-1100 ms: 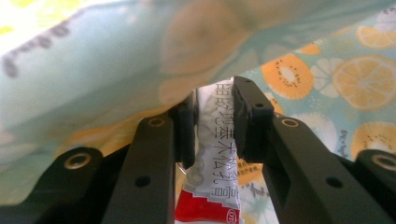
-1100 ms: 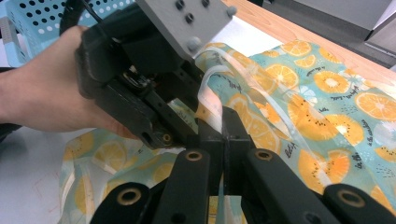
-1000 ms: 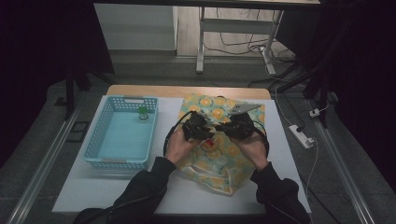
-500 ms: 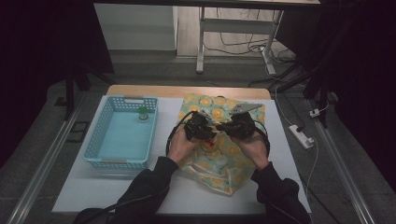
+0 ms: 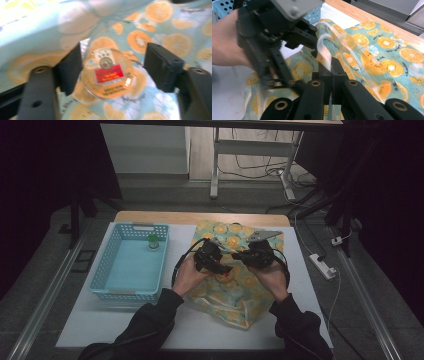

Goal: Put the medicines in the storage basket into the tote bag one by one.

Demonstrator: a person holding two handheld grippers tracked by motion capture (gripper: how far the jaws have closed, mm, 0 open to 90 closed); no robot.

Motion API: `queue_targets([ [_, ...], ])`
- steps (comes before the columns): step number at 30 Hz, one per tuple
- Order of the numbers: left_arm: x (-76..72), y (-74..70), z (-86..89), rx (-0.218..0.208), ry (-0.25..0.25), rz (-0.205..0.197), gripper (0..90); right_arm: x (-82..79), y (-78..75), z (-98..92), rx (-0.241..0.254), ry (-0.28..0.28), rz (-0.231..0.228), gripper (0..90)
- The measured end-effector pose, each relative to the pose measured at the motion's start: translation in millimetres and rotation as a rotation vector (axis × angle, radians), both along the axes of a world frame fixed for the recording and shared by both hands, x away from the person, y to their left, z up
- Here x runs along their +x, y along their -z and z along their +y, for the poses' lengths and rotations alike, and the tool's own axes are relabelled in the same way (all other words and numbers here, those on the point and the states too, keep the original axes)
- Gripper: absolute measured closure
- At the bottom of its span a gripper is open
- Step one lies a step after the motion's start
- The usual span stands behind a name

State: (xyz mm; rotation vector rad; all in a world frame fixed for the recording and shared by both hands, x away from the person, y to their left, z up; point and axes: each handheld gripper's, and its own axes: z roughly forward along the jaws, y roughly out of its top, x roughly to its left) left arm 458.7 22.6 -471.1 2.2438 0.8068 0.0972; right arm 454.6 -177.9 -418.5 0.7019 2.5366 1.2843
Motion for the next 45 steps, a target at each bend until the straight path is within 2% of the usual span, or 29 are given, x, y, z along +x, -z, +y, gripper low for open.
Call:
queue_targets([
  [2, -3.2, -2.2, 2.0, 0.012, 0.003, -0.006, 25.7, -0.1, 0.3, 0.2, 0.0, -0.001, 0.001, 89.2],
  [8, -11.5, -10.3, 15.8, -0.005, 0.005, 0.007, 18.0, 0.0, 1.2, 0.9, -0.004, -0.004, 0.003, 89.2],
  [16, -16.0, -16.2, 46.2, -0.047, -0.034, 0.013, 4.4, -0.4, 1.4, 1.6, -0.009, -0.007, 0.005, 89.2],
  [19, -17.3, -18.4, 58.7, -0.057, -0.064, 0.005, 1.1, -0.4, 1.6, 1.6, -0.008, -0.007, 0.005, 89.2],
  [29, -21.5, -26.0, 102.4, -0.115, -0.127, -0.025, 0.0, -0.5, 2.4, 2.4, -0.009, -0.009, 0.005, 89.1],
  [38, -22.4, -28.9, 132.8, -0.086, -0.165, -0.038, 0.2, -0.6, 3.0, 3.1, -0.013, -0.011, 0.007, 89.1],
  [45, -20.5, -28.2, 158.5, -0.089, -0.214, -0.038, 0.6, -0.8, 3.0, 3.4, -0.014, -0.011, 0.006, 89.1],
])
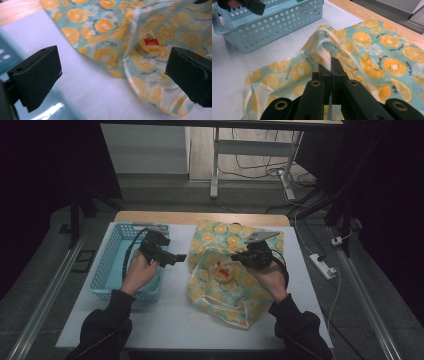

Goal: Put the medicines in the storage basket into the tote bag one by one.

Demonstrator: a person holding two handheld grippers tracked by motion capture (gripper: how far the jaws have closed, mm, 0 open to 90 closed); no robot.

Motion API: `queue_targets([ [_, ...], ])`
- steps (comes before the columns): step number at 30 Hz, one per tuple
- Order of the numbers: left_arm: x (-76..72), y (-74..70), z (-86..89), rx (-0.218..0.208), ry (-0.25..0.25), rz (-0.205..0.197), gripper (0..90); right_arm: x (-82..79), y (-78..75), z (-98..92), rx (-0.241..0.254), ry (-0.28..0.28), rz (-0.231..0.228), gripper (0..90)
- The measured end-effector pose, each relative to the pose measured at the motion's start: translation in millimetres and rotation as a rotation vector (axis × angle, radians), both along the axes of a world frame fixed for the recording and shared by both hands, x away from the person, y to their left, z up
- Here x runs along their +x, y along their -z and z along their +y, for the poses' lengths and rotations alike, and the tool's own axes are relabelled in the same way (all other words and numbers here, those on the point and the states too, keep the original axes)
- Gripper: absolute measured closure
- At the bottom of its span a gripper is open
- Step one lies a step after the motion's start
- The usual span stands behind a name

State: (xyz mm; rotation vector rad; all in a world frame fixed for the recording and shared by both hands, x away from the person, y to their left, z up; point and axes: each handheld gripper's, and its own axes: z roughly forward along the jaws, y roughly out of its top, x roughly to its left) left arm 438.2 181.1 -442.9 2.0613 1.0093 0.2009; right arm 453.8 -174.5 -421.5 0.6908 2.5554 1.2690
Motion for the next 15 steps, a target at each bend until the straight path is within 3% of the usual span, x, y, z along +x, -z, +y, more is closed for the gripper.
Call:
queue_targets([
  [8, 7.2, 1.9, 28.9, 0.023, -0.083, -0.015, 0.1, 0.0, 0.6, 1.0, -0.002, -0.001, 0.0, 89.1],
  [11, 10.8, 4.5, 37.7, 0.061, -0.117, -0.013, 0.1, -0.1, 0.7, 1.2, -0.002, -0.001, 0.001, 89.1],
  [15, 16.5, 7.7, 48.5, 0.079, -0.155, -0.016, 0.2, -0.3, 0.5, 1.7, -0.003, -0.003, -0.001, 89.1],
])
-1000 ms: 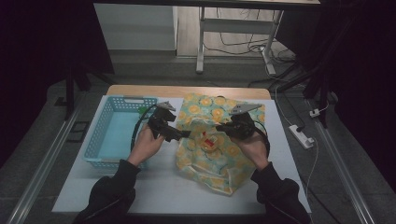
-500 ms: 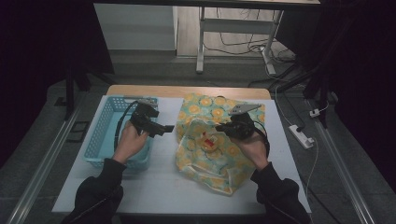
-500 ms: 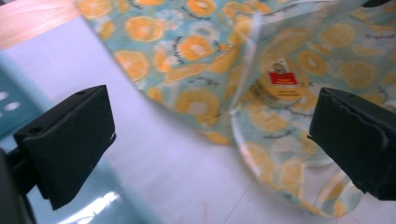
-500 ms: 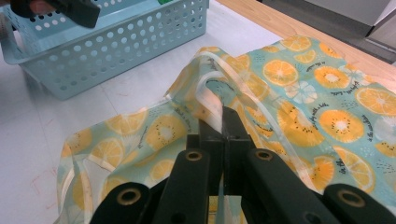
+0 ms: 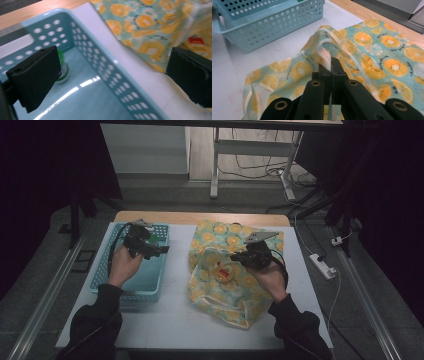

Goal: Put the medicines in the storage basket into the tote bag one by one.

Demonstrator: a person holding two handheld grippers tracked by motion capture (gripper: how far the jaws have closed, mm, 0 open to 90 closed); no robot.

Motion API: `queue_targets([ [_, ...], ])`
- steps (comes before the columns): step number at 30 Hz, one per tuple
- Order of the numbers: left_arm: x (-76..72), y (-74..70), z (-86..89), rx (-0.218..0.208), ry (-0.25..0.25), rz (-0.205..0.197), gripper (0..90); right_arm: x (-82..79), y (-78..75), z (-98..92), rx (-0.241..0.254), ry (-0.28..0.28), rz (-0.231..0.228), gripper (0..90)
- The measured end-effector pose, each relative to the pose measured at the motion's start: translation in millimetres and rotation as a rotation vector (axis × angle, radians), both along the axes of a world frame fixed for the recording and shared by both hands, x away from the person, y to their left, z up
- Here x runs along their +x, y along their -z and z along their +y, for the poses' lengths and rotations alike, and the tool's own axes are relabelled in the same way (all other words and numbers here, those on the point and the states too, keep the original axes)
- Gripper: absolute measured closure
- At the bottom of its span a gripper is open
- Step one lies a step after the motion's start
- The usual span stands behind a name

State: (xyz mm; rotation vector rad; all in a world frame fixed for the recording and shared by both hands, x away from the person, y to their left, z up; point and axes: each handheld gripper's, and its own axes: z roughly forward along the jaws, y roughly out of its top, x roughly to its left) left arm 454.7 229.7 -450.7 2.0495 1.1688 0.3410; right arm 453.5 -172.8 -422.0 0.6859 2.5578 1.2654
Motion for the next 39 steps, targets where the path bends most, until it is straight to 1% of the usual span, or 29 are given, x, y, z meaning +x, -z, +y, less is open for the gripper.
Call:
queue_targets([
  [2, 3.7, 1.5, 4.8, -0.004, -0.016, 0.018, 1.5, 0.2, 0.3, 0.1, 0.0, -0.001, 0.001, 89.1],
  [4, 7.4, 2.8, 9.1, 0.009, -0.038, 0.02, 1.5, 0.3, 0.5, 0.0, 0.0, 0.0, 0.003, 89.1],
  [5, 9.6, 3.4, 11.2, 0.016, -0.051, 0.028, 1.5, 0.2, 0.5, 0.0, 0.001, 0.001, 0.003, 89.1],
  [8, 16.3, 6.0, 16.6, -0.001, -0.075, 0.047, 0.7, 0.6, 0.5, -0.3, 0.002, 0.0, 0.003, 89.1],
  [9, 18.8, 6.9, 17.6, 0.001, -0.083, 0.056, 0.5, 0.7, 0.6, -0.4, 0.002, 0.0, 0.004, 89.1],
  [12, 25.0, 9.2, 18.1, 0.04, -0.095, 0.068, 0.1, 0.7, 0.8, -0.2, 0.001, 0.0, 0.005, 89.1],
  [13, 26.8, 10.0, 18.1, 0.043, -0.097, 0.072, 0.1, 0.6, 0.7, -0.2, 0.001, 0.0, 0.005, 89.1],
  [15, 30.3, 11.7, 19.0, 0.034, -0.094, 0.079, 0.1, 0.7, 0.5, -0.4, 0.002, -0.001, 0.003, 89.1],
  [16, 32.3, 12.8, 18.9, 0.038, -0.102, 0.083, 0.0, 0.7, 0.4, -0.6, 0.003, -0.001, 0.003, 89.1],
  [18, 36.1, 14.9, 19.0, 0.058, -0.11, 0.087, 0.1, 0.7, 0.1, -0.9, 0.003, 0.0, 0.003, 89.1],
  [24, 47.7, 23.2, 20.8, 0.095, -0.132, 0.121, 0.1, 0.9, -0.3, -1.3, 0.003, 0.0, 0.003, 89.1],
  [28, 54.7, 28.9, 20.8, 0.104, -0.144, 0.143, 1.0, 1.2, 0.2, -1.1, 0.005, -0.002, 0.004, 89.1],
  [32, 61.3, 32.7, 19.9, 0.109, -0.134, 0.158, 1.3, 1.2, 0.7, -0.3, 0.003, -0.003, 0.004, 89.1],
  [33, 62.7, 33.7, 19.4, 0.105, -0.135, 0.163, 1.6, 1.1, 0.7, -0.1, 0.003, -0.003, 0.005, 89.1],
  [37, 67.6, 37.4, 17.9, 0.134, -0.144, 0.171, 5.0, 1.1, 0.4, -0.3, 0.004, -0.003, 0.003, 89.1],
  [39, 69.1, 38.9, 17.5, 0.151, -0.153, 0.171, 8.7, 1.2, 0.3, -0.7, 0.004, -0.003, 0.003, 89.1],
])
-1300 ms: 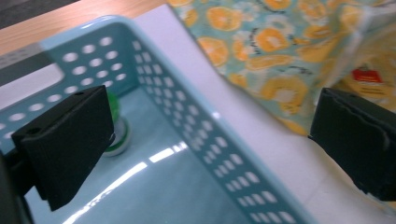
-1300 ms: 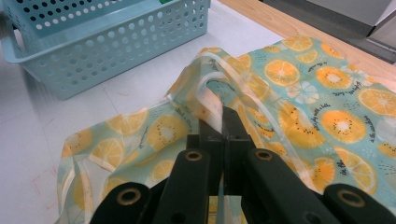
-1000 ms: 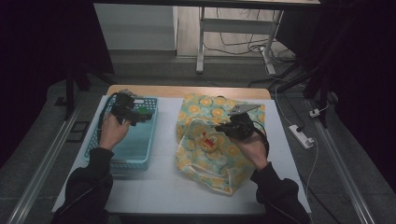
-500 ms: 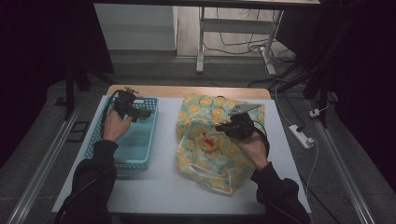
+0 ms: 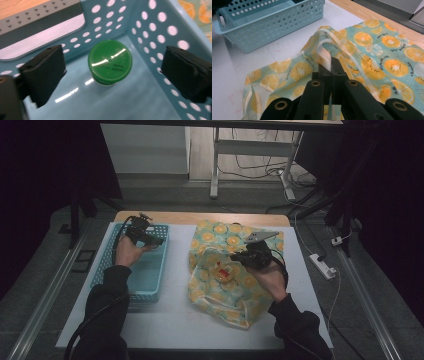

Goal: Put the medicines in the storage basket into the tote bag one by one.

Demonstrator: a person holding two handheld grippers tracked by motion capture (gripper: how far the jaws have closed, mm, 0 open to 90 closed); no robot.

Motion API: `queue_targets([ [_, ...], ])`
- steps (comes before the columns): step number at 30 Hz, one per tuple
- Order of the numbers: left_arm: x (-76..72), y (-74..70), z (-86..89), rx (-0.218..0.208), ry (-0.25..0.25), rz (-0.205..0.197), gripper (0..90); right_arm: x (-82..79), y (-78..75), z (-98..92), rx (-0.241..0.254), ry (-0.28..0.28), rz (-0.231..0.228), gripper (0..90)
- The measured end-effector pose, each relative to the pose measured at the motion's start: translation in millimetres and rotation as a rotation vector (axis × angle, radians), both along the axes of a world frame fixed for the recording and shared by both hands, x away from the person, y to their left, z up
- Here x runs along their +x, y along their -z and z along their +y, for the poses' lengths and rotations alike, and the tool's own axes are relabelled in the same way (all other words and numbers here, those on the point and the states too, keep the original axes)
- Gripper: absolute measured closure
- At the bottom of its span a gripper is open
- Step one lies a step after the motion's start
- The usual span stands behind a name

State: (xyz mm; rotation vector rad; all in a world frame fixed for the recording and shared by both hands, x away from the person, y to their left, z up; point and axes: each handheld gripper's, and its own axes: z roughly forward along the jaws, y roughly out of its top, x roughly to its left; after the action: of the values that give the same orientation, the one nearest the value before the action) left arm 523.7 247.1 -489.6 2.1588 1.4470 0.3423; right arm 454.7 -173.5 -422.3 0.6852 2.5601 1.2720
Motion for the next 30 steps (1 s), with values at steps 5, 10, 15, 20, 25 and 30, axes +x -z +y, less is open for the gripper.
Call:
queue_targets([
  [5, 1.6, 1.5, -0.1, 0.005, -0.013, -0.002, 21.1, 0.1, -0.2, -0.3, 0.001, -0.001, -0.001, 89.1],
  [10, 4.5, 5.3, -1.6, 0.013, -0.001, 0.028, 37.1, 0.0, -0.1, 0.2, 0.0, -0.001, -0.002, 89.1],
  [15, 4.4, 4.6, -2.1, 0.004, -0.001, 0.04, 51.2, 0.2, 0.1, 0.3, 0.0, 0.0, -0.001, 89.1],
  [20, 3.1, 2.6, -2.8, 0.014, -0.02, 0.052, 51.9, -0.1, -0.5, 0.1, 0.001, 0.001, -0.002, 89.1],
  [25, -1.5, -3.8, -2.0, 0.001, -0.024, 0.042, 52.0, -0.3, -1.7, -0.7, 0.006, 0.002, -0.005, 89.1],
  [30, -7.6, -14.6, -2.8, -0.004, -0.015, 0.018, 52.0, -0.5, -2.6, -1.5, 0.009, 0.002, -0.006, 89.1],
])
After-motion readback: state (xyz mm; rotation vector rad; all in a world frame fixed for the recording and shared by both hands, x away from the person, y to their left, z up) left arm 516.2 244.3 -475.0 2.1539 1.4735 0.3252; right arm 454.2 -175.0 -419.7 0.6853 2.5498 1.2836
